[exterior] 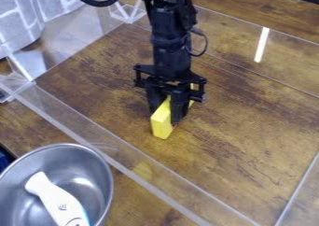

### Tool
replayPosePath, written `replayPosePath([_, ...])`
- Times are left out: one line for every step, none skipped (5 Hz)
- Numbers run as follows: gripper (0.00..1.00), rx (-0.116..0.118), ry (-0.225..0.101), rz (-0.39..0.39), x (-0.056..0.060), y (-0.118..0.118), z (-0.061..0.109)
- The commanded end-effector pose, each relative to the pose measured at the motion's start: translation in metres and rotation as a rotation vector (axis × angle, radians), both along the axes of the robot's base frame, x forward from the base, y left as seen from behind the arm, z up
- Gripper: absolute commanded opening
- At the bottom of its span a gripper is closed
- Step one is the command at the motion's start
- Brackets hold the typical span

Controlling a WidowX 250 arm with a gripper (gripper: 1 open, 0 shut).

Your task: Move the yellow butter to the left side of the table

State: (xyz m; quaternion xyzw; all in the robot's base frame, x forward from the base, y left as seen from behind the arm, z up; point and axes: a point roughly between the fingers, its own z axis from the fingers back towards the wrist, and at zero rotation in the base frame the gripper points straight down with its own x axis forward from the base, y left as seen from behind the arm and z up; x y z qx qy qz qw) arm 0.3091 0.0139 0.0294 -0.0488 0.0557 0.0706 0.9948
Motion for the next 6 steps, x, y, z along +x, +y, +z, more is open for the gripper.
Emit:
replayPosePath([0.0, 0.013, -0.075, 0.004, 0.007, 0.007, 0.03])
replayPosePath([0.0, 0.016, -0.089, -0.005, 0.006, 0.006, 0.041])
replayPosePath([0.0, 0.022, -0.138, -0.009, 0.007, 0.007, 0.071])
replayPosePath([0.0, 0.03, -0.179, 0.022, 0.011, 0.022, 0.097])
replayPosePath([0.0, 0.039, -0.203, 0.071, 0.01, 0.045, 0.113])
replayPosePath([0.0, 0.058, -0.205, 0.123, 0.001, 0.066, 0.121])
